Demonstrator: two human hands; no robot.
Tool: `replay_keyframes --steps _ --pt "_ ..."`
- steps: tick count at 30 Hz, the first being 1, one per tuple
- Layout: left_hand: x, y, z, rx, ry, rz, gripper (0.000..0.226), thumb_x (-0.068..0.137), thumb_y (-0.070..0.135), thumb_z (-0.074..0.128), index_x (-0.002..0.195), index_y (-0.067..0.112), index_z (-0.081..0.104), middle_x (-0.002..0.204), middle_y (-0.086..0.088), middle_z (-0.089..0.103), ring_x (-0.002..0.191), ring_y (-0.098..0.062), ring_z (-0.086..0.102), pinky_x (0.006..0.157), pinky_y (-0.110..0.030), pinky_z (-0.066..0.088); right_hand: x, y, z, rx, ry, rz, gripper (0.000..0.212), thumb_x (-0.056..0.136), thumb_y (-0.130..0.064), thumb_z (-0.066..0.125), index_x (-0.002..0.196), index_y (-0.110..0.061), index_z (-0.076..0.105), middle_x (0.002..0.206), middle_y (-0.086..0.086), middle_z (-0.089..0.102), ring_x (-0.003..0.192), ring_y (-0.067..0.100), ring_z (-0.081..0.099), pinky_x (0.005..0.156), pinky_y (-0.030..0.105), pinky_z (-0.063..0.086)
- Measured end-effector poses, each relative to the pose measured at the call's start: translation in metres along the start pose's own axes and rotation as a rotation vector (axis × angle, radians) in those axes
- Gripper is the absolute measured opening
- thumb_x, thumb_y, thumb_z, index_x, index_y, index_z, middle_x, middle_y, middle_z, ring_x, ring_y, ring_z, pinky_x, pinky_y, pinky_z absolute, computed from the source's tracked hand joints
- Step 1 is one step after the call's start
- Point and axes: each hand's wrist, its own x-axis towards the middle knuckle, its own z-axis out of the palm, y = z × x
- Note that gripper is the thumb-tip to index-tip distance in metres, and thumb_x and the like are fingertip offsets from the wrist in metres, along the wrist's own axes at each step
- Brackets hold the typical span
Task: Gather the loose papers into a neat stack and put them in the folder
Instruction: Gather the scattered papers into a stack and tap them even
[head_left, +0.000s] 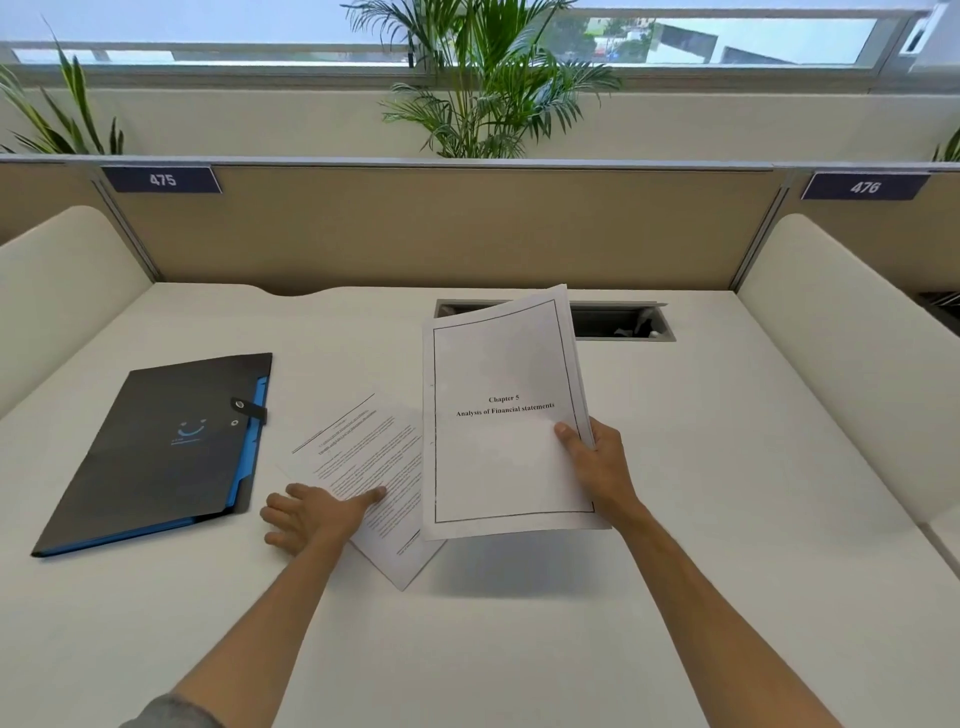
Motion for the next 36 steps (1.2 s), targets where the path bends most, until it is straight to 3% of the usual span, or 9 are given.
replay_keyframes --steps 10,15,18,20,22,24,28,32,36 --pt "-0.004 0.019 -0.008 -0.099 -0.1 -0.006 0.099 0.061 0.047 0.087 0.133 0.002 0.034 0.138 -0.022 0.031 0.128 -0.035 0.03 0.104 -0.047 0.03 -0.005 -0.001 0.003 0.019 -0.011 -0.005 0.016 0.097 -0.022 0.059 0.103 -0.015 0.072 0.097 0.002 0.076 0.092 0.023 0.072 0.085 0.043 0.058" --pt "-0.012 0.021 -0.005 -0.326 -0.117 0.156 0.088 0.075 0.015 0.081 0.144 0.011 0.026 0.13 -0.02 0.053 0.118 -0.04 0.051 0.093 -0.049 0.047 -0.005 -0.003 0.001 0.024 -0.015 -0.009 0.016 0.097 -0.022 0.059 0.1 -0.015 0.072 0.095 0.002 0.076 0.088 0.022 0.072 0.083 0.043 0.058" --pt "-0.017 0.022 -0.002 -0.522 -0.138 0.156 0.088 0.079 0.003 0.074 0.149 0.014 0.021 0.131 -0.021 0.055 0.116 -0.04 0.055 0.091 -0.045 0.048 -0.005 -0.006 0.001 0.035 -0.022 -0.012 0.015 0.097 -0.021 0.059 0.101 -0.016 0.072 0.095 0.001 0.076 0.088 0.02 0.072 0.082 0.041 0.059" --pt "-0.017 0.022 0.0 -0.654 -0.152 0.151 0.072 0.078 0.001 0.074 0.141 0.01 0.039 0.131 -0.02 0.057 0.113 -0.036 0.057 0.089 -0.04 0.048 -0.006 -0.007 0.0 0.039 -0.027 -0.006 0.015 0.097 -0.022 0.059 0.102 -0.017 0.072 0.096 0.001 0.076 0.09 0.021 0.072 0.082 0.04 0.059" --pt "-0.017 0.021 0.001 -0.735 -0.2 0.194 0.034 0.082 0.003 0.071 0.113 0.014 0.062 0.118 -0.016 0.068 0.091 -0.027 0.065 0.076 -0.031 0.053 -0.006 -0.007 0.0 0.042 -0.045 -0.003 0.015 0.096 -0.023 0.059 0.104 -0.018 0.072 0.098 -0.001 0.076 0.091 0.02 0.073 0.081 0.038 0.059" --pt "-0.017 0.022 -0.001 -0.794 -0.271 0.258 0.016 0.089 0.007 0.064 0.101 0.018 0.066 0.109 -0.013 0.071 0.081 -0.022 0.067 0.071 -0.032 0.055 -0.007 -0.007 0.001 0.058 -0.068 -0.003 0.016 0.096 -0.024 0.06 0.106 -0.019 0.071 0.098 -0.002 0.077 0.09 0.018 0.073 0.079 0.036 0.059" --pt "-0.021 0.034 -0.011 -0.885 -0.401 0.36 0.019 0.096 0.014 0.057 0.113 0.016 0.064 0.106 -0.004 0.071 0.089 -0.022 0.069 0.069 -0.032 0.056 -0.009 -0.012 0.005 0.119 -0.11 0.018 0.016 0.095 -0.023 0.061 0.106 -0.019 0.072 0.096 -0.002 0.078 0.086 0.015 0.074 0.071 0.03 0.058" --pt "-0.032 0.05 -0.03 -0.951 -0.524 0.419 0.017 0.09 0.02 0.063 0.103 0.026 0.073 0.097 0.003 0.077 0.089 -0.02 0.072 0.069 -0.031 0.057 -0.009 -0.017 0.01 0.18 -0.142 0.056 0.014 0.094 -0.024 0.064 0.104 -0.021 0.073 0.096 -0.003 0.078 0.086 0.016 0.075 0.067 0.026 0.057" --pt "-0.041 0.062 -0.046 -1.01 -0.703 0.463 0.028 0.09 0.009 0.057 0.099 0.029 0.075 0.1 -0.001 0.077 0.087 -0.021 0.074 0.064 -0.03 0.058 -0.008 -0.022 0.012 0.215 -0.147 0.06 0.014 0.093 -0.023 0.065 0.105 -0.022 0.073 0.1 -0.002 0.078 0.091 0.019 0.075 0.075 0.034 0.06"
